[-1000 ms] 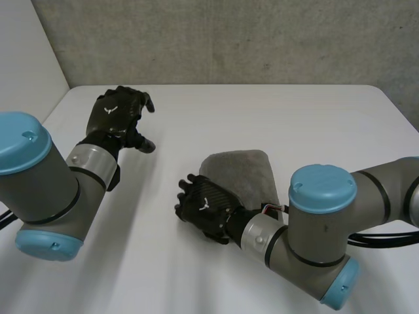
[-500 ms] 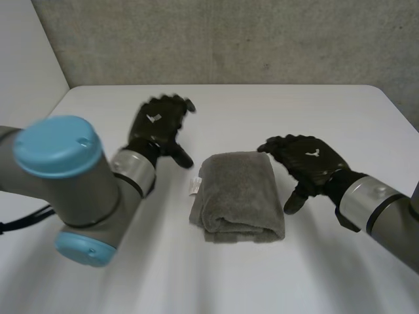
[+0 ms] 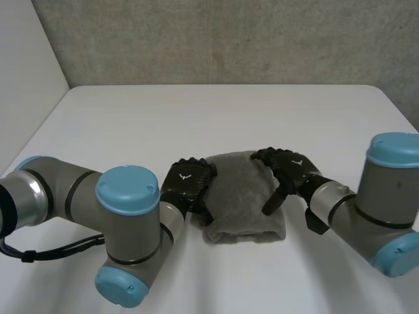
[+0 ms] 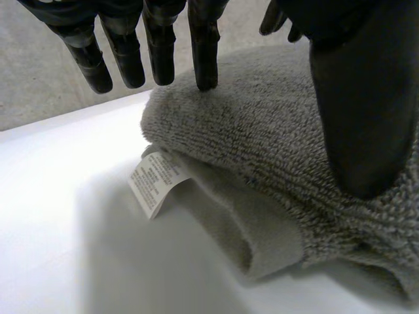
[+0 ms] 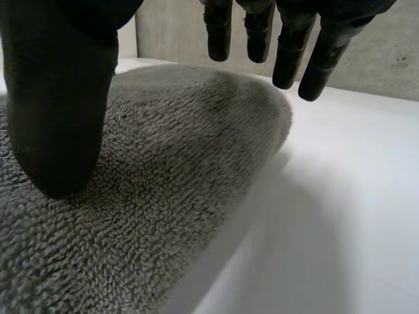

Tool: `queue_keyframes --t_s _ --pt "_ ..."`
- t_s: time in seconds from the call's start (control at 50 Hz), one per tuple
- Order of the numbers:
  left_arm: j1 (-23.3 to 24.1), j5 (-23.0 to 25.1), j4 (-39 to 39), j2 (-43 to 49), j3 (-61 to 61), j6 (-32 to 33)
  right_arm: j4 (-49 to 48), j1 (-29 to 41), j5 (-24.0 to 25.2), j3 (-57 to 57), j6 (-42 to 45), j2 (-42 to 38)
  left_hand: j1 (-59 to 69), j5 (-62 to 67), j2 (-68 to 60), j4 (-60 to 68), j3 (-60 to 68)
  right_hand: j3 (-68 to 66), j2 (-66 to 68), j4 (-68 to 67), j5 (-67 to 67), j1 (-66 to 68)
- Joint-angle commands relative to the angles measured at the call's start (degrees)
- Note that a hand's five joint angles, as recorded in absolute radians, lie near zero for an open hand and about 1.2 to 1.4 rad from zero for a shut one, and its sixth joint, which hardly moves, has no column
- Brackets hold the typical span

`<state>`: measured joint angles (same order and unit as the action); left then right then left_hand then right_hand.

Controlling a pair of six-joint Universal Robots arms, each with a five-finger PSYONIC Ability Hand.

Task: Fold the towel.

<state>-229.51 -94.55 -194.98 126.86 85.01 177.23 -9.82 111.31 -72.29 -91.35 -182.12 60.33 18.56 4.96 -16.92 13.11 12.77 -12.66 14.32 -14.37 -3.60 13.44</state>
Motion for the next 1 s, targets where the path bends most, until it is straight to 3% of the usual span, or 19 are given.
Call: queue_keyframes --t_s 0.02,0.32,0.48,0.74,0.86,1.0 --pt "-1.5 -1.5 -0.5 1.0 -0.2 0.3 -0.1 3.9 -5.1 3.2 0.9 -4.9 -4.8 -1.2 3.2 -3.1 -2.8 2.7 -4.3 4.4 3.6 -3.4" --pt "-1.6 -2.2 -0.3 1.4 -0.3 0.4 -1.0 5.8 -6.2 3.2 5.0 -6.8 -4.8 -1.2 3.2 -3.1 -2.8 2.7 -4.3 4.4 3.6 -3.4" --pt "-1.6 -2.3 0.3 -1.8 -0.1 0.2 -0.7 5.5 -6.9 2.5 5.0 0.8 -4.8 -1.2 3.2 -3.1 -2.8 2.7 -4.3 4.4 3.6 -3.4" --pt "-4.6 -2.5 5.2 -15.0 -2.0 0.1 -0.5 3.7 -17.9 4.9 5.5 14.6 -6.7 -3.1 5.0 -3.1 -2.8 2.7 -4.3 4.4 3.6 -3.4" --pt "-7.6 -3.5 11.0 -21.3 -5.0 0.1 0.4 3.0 -18.9 6.4 5.7 17.5 -6.8 -3.2 5.2 -3.1 -2.8 2.7 -4.3 4.4 3.6 -3.4" --pt "-9.5 -3.7 16.1 -24.0 -7.5 0.1 8.0 1.9 -19.0 9.6 5.7 19.2 -6.8 -3.2 5.2 -3.1 -2.8 2.7 -4.3 4.4 3.6 -3.4"
